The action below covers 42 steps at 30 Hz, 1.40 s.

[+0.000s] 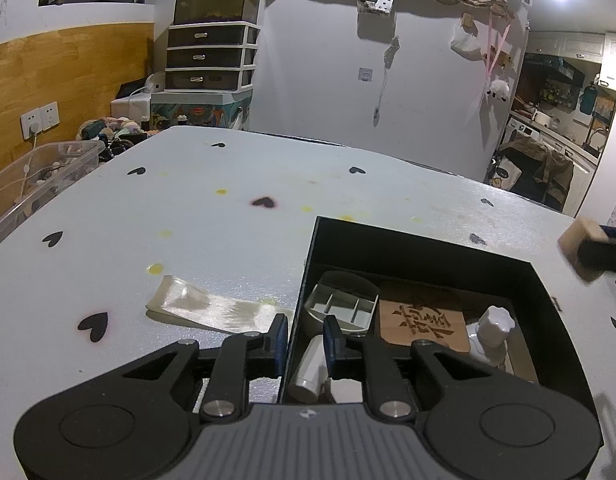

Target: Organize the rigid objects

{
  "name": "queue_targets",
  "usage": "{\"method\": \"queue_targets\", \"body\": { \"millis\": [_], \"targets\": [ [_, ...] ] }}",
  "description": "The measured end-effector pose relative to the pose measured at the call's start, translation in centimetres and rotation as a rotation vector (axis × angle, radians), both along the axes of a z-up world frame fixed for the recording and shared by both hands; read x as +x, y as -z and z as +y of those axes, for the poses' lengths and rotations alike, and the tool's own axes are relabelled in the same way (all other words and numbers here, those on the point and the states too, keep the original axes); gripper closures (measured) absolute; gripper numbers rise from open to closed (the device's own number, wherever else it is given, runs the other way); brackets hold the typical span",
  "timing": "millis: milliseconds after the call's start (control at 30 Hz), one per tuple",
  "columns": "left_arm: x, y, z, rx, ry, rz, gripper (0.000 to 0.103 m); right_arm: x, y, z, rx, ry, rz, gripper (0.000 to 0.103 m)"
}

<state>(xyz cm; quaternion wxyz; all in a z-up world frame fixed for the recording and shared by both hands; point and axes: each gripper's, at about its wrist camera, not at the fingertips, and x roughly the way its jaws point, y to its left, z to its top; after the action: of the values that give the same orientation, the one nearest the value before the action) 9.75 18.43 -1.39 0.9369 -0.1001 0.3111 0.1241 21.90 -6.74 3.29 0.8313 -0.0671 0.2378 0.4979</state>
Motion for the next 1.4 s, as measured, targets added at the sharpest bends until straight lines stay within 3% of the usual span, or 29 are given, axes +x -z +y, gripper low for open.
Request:
{"method": "queue_targets", "body": {
  "millis": [167,367,467,533,800,1400],
  "targets": [
    [0.0,0.0,0.0,-0.003,-0.001,-0.002,0.084,-1.0,0.7,3.3,-0.078,-0.117,-0.008,0.015],
    [0.1,-0.1,-0.1,-0.005,-0.001,-0.001,0.084,-1.0,2.3,5.4,-0.128,-0.166,0.022,0.015],
    [0.2,-0.1,-0.1,-0.005,-0.001,-0.001,0.084,-1.0,3.3,5.8,-0.166,-0.149,0.042,0.014],
    [0.2,-0.1,-0.1,-0.005,-0.001,-0.001,0.084,-1.0,3.5,5.6,-0.183,-0.129,0.066,0.004],
    [0.1,-0.2,-0.1,-0.004,-0.001,0.000,0.084,-0.5,2.9,4.6,-0.178,-0.085,0.149,0.001],
    [0.1,-0.2,-0.1,-0.004,0.000,0.000,0.083,-2.3,0.4,2.2,-0.112,0.004,0.134,0.000]
  ]
}}
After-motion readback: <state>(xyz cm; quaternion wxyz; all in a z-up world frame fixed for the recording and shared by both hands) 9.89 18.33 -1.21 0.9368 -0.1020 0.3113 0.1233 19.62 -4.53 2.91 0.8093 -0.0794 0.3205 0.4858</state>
